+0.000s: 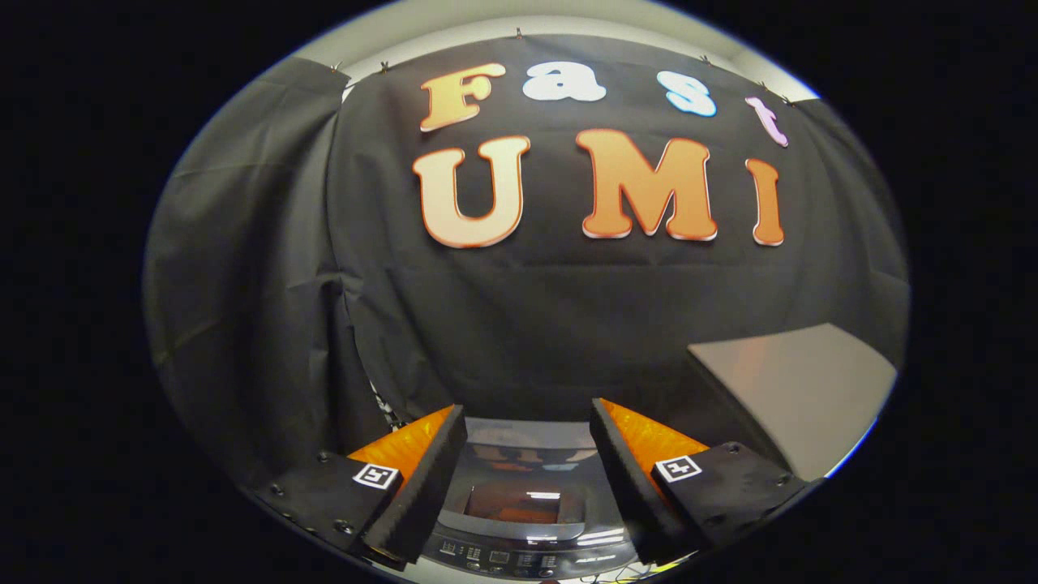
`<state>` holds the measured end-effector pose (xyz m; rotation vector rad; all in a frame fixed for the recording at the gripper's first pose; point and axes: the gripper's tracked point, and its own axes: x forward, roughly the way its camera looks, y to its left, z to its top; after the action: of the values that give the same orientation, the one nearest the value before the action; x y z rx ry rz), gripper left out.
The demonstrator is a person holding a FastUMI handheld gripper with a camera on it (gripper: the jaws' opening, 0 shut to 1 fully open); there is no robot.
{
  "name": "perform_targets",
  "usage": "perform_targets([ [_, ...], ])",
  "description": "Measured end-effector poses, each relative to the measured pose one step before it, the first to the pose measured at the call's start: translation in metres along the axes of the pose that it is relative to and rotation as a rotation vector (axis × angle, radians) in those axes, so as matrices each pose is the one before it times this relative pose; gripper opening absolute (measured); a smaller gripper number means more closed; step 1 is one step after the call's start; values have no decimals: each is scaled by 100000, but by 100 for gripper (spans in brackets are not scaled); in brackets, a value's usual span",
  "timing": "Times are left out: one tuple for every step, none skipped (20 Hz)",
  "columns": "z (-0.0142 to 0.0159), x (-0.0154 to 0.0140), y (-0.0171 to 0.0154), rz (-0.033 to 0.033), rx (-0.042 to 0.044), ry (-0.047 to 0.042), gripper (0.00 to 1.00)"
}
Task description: Put the clothes into the washing machine and then close the washing machine lid.
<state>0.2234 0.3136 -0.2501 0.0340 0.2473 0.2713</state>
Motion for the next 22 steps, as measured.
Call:
perform_targets([
  [1938, -1401, -978, 6, -741, -2629, 99],
  [1691, -1435, -1181, -243, -462, -1972, 99],
  [1562, -1260, -1131, 26, -114, -1061, 99],
  [1532, -1055, -998, -560, -149, -1170, 99],
  [1579, -1285, -1126, -945, -384, -1732, 99],
  [1519, -1010, -989, -1026, -608, -2235, 99],
  [1521, -1138, -1020, -885, -513, -1605, 99],
  [1386, -1440, -896, -654, -456, -1026, 99],
  [952, -1424, -776, -350, -479, -921, 99],
  [965, -1158, -860, -564, -688, -1093, 99],
  [671, -1221, -922, -971, -661, -971, 99],
  [669, -1219, -985, -803, -479, -982, 99],
  [516, -1123, -803, -1017, -478, -512, 99],
  [396, -1225, -831, -845, -153, -296, 99],
  [160, -1144, -696, -709, 228, 131, 99],
  [293, -897, -533, -892, 511, 126, 99],
  [245, -997, -306, -432, 677, -370, 99],
  [397, -876, -435, -1233, 105, -634, 99],
  [306, -882, -578, -1301, -1037, -899, 99],
  [542, -786, -473, -835, -533, -1554, 99],
  [330, -744, -417, -749, 121, -831, 98],
  [214, -786, -268, -226, 526, -452, 98],
])
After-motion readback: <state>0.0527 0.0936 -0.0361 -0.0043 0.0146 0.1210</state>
